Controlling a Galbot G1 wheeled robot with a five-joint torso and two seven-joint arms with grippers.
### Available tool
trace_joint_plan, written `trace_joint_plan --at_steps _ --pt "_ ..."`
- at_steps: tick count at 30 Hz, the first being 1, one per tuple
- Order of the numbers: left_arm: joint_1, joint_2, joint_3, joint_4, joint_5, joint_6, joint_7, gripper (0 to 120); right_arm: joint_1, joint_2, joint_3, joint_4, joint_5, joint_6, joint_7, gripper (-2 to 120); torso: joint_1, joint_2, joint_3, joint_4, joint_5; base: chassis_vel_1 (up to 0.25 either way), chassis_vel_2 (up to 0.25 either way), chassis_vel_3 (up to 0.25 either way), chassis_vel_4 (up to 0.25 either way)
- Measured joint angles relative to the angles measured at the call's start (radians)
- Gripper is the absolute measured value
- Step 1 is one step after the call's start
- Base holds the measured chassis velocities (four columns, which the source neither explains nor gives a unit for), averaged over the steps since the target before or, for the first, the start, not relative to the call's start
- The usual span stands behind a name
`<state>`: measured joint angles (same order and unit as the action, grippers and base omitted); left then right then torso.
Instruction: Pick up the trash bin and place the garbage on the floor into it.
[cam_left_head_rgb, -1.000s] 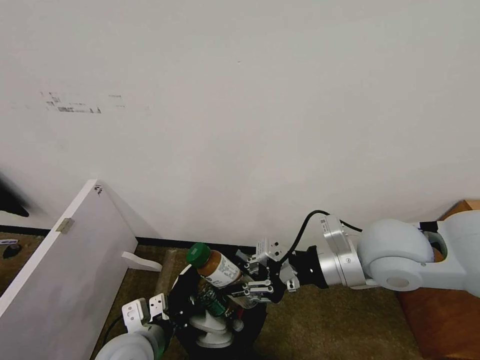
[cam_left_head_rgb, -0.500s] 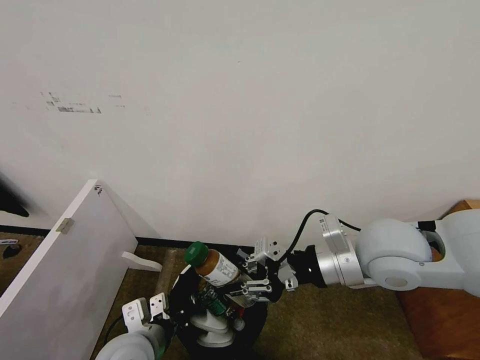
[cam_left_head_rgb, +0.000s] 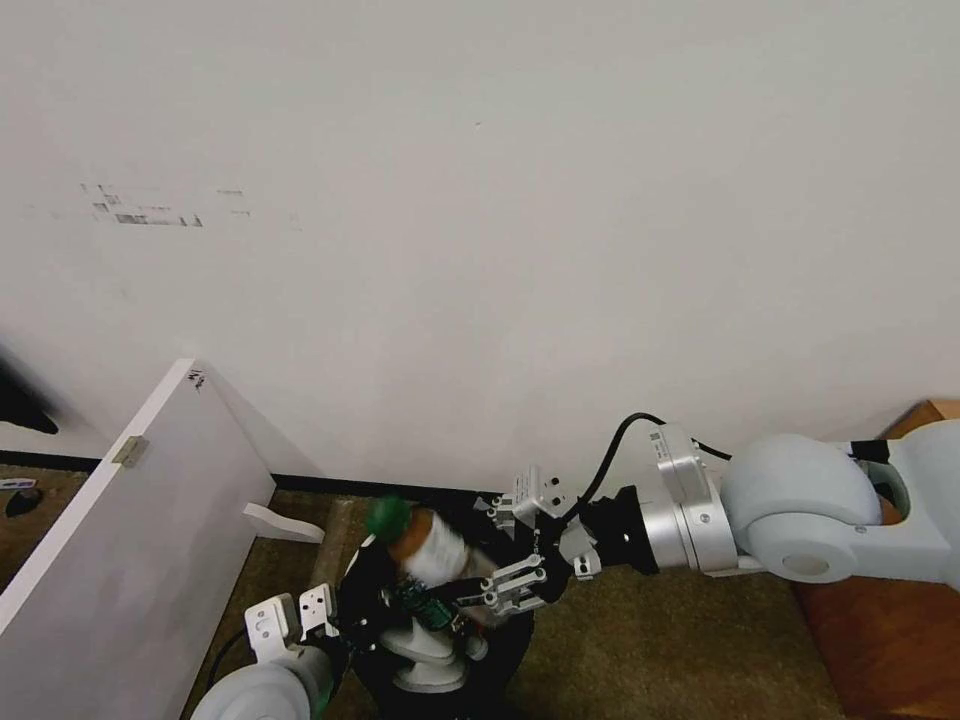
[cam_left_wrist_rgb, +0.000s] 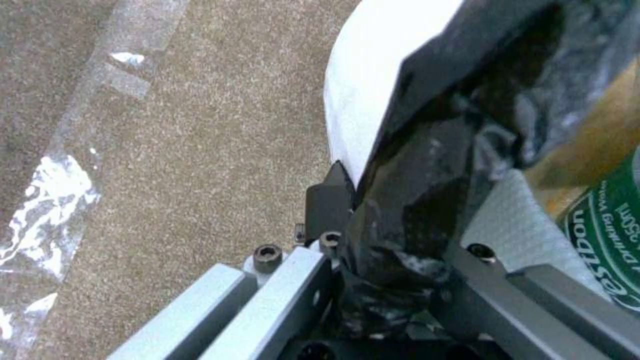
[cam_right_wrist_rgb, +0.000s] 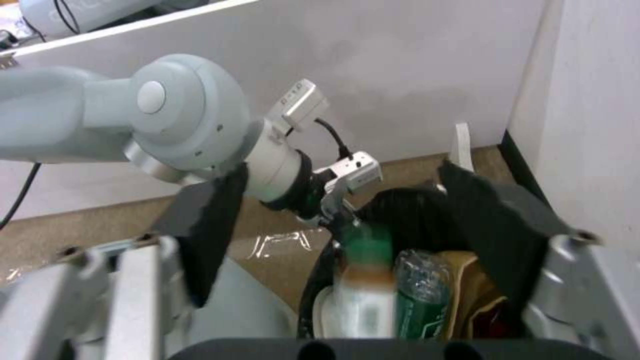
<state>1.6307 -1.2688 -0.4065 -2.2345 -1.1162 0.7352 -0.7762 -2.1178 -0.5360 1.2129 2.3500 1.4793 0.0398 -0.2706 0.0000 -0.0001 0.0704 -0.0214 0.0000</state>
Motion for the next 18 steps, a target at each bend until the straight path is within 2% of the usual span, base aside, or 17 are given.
trace_joint_plan --at_steps 2,4,18 --pt "-0.002 0.002 0.000 0.001 -0.001 0.000 -0.001 0 0.001 -0.002 0.001 0.001 0.003 0.002 0.000 84 0.000 0.000 0.000 0.0000 0.0000 0.000 0.000 0.000 0.000" --pt "-0.002 0.004 0.000 0.000 -0.002 0.000 -0.001 0 0.003 -0.005 0.002 0.001 0.005 0.002 0.000 85 0.000 0.000 0.000 0.0000 -0.0001 0.000 0.000 0.000 0.000" --pt "0.000 0.016 -0.001 -0.006 -0.023 0.000 -0.033 0 0.006 -0.008 0.007 0.011 0.013 0.004 -0.004 85 0.000 0.000 0.000 0.0000 0.0000 0.000 0.000 0.000 0.000"
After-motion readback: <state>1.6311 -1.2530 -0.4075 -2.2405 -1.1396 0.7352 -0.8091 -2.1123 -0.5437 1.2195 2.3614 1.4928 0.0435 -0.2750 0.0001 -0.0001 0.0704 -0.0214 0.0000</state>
